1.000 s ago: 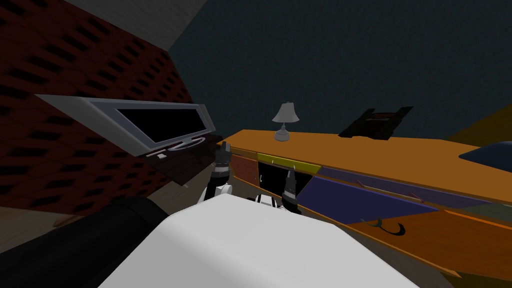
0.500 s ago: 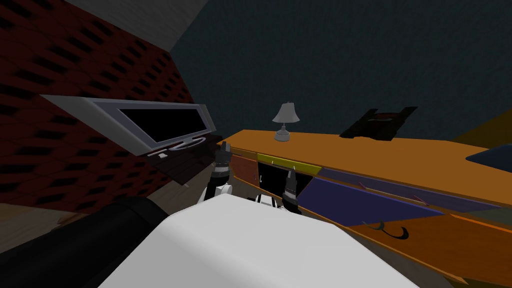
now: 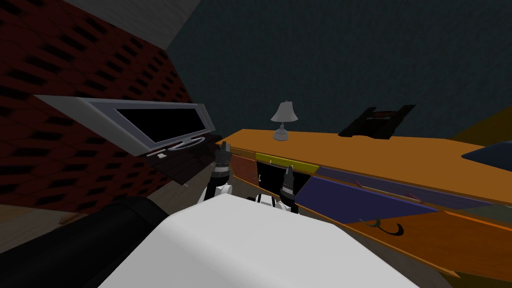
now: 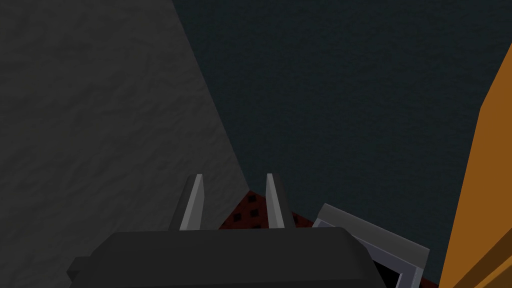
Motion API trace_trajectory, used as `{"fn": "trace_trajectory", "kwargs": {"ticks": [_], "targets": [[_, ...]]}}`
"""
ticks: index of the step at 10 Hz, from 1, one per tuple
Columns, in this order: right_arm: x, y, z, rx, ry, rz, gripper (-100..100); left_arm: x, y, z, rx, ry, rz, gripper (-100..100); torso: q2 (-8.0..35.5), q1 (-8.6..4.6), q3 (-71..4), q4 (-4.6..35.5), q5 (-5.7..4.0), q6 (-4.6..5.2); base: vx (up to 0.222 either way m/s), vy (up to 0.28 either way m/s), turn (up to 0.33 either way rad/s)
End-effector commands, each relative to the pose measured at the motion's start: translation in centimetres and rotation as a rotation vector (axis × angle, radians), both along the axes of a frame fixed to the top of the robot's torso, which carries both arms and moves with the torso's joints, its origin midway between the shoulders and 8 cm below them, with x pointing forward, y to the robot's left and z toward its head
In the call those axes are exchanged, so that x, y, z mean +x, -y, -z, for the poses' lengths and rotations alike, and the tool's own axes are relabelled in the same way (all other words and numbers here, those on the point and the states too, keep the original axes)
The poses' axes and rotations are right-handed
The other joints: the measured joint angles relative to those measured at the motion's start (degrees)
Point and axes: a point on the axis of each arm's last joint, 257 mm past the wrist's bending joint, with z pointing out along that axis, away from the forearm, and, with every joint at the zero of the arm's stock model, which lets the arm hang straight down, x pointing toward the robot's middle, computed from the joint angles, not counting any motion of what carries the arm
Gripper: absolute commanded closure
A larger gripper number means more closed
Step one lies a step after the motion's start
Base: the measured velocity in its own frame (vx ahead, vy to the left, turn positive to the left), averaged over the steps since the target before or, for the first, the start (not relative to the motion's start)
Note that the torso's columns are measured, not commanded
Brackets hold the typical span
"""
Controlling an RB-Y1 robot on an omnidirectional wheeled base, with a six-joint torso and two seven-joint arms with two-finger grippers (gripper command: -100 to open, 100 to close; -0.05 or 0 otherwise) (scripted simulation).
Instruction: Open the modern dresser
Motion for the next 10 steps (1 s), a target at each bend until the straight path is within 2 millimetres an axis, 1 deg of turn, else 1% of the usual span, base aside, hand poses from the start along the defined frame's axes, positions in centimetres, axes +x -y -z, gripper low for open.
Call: {"fn": "trace_trajectory", "kwargs": {"ticks": [1,2,4,5,6,7,10], "targets": [[0.3,-0.4,-0.2,-0.002,-0.007,-0.002,-100,0.0,0.0,0.0,0.000,0.000,0.000,0,0.01,0.05,0.00,0.15,0.09,0.04,-0.007,-0.023,0.007],[-0.4,0.4,0.1,-0.001,0.004,0.001,100,0.0,0.0,0.0,0.000,0.000,0.000,0,0.02,0.17,0.01,0.05,0.08,0.05,0.005,0.037,0.019],[-1.2,1.0,0.7,0.001,0.004,0.001,100,0.0,0.0,0.0,0.000,0.000,0.000,0,0.39,0.35,0.17,0.36,0.23,0.09,0.014,0.058,-0.013],[-1.7,1.5,1.1,0.002,0.004,0.001,100,0.0,0.0,0.0,0.000,0.000,0.000,0,0.40,0.31,0.22,0.25,0.17,0.01,0.010,0.052,0.000],[-1.4,1.3,1.1,0.000,-0.006,0.001,100,0.0,0.0,0.0,0.000,0.000,0.000,0,0.33,0.25,0.20,0.13,0.09,-0.03,-0.003,0.021,-0.012],[-0.9,0.6,0.6,0.003,-0.006,-0.002,100,0.0,0.0,0.0,0.000,0.000,0.000,0,0.28,0.21,0.14,0.10,0.07,-0.05,-0.103,-0.018,-0.027],[0.0,-0.9,-0.4,0.000,-0.004,-0.013,100,0.0,0.0,0.0,0.000,0.000,0.000,0,0.66,0.30,0.35,0.29,0.14,0.01,-0.196,-0.010,-0.019]]}}
